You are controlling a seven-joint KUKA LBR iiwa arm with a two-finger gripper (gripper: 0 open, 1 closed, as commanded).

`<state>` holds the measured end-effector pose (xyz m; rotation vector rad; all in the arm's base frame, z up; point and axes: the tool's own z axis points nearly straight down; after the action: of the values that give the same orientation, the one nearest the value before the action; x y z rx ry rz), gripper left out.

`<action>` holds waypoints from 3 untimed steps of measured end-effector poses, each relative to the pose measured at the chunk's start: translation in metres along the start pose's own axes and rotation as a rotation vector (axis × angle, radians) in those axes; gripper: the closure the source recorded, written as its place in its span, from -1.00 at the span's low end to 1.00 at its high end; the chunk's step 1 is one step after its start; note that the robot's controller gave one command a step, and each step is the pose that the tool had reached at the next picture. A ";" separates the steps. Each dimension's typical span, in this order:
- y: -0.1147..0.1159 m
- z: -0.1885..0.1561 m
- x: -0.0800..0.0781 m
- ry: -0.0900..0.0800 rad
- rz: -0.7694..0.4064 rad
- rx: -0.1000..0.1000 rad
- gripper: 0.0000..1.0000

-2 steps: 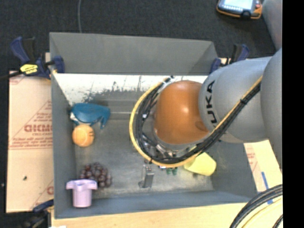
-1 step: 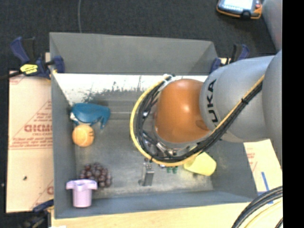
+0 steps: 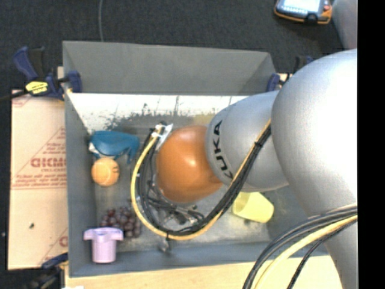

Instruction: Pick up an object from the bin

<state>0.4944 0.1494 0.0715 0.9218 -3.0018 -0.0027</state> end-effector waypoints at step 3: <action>0.074 -0.002 -0.035 -0.014 0.216 0.009 -1.00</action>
Offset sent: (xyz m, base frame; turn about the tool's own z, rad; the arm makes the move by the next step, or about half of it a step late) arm -0.0164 0.0647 0.0285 -0.3236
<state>0.4819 0.2307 0.0735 0.5952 -3.0997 0.0043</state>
